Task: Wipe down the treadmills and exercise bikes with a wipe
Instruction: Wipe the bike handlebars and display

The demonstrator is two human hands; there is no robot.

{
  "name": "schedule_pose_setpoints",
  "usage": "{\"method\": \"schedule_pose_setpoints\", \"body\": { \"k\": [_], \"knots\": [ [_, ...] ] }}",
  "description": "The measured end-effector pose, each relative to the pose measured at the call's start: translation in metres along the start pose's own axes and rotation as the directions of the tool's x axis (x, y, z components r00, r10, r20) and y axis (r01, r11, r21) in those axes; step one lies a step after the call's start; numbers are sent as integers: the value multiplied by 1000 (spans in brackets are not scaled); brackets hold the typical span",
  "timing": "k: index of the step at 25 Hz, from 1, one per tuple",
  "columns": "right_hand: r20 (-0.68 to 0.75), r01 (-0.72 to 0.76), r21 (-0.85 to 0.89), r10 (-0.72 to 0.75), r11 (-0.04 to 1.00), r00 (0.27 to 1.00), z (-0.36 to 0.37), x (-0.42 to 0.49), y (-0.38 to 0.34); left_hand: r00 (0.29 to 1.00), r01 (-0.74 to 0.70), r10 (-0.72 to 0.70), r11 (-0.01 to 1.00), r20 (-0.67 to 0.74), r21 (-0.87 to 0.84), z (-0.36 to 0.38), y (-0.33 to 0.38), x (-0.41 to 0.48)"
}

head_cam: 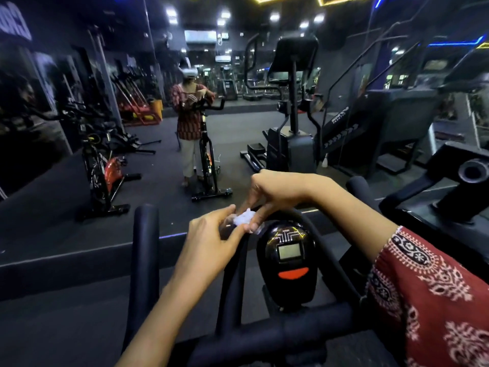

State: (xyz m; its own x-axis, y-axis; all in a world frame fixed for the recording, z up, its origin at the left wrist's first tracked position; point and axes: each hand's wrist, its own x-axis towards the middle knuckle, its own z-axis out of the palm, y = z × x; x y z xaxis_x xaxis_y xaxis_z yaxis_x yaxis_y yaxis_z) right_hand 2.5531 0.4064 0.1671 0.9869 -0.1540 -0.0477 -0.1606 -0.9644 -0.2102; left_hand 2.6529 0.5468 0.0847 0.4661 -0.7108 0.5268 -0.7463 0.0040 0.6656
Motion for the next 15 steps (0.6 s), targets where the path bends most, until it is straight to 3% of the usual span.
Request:
{"method": "schedule_pose_setpoints", "body": {
  "k": [4, 8, 12, 15],
  "knots": [
    [-186, 48, 108, -27, 993, 982, 18, -12, 24, 998, 60, -61, 994, -11, -92, 3, 3, 15],
    [-320, 40, 416, 105, 908, 942, 9, -24, 35, 997, -6, -12, 975, -79, -224, 4, 7, 20],
    [-265, 79, 665, 136, 743, 955, 2, -36, 42, 995, -90, 71, 932, -66, -350, 15, 21, 25],
    [-159, 81, 544, 8, 835, 987, 15, -29, 39, 982, -155, 134, 975, -136, -157, 14, 15, 22]
  ]
}}
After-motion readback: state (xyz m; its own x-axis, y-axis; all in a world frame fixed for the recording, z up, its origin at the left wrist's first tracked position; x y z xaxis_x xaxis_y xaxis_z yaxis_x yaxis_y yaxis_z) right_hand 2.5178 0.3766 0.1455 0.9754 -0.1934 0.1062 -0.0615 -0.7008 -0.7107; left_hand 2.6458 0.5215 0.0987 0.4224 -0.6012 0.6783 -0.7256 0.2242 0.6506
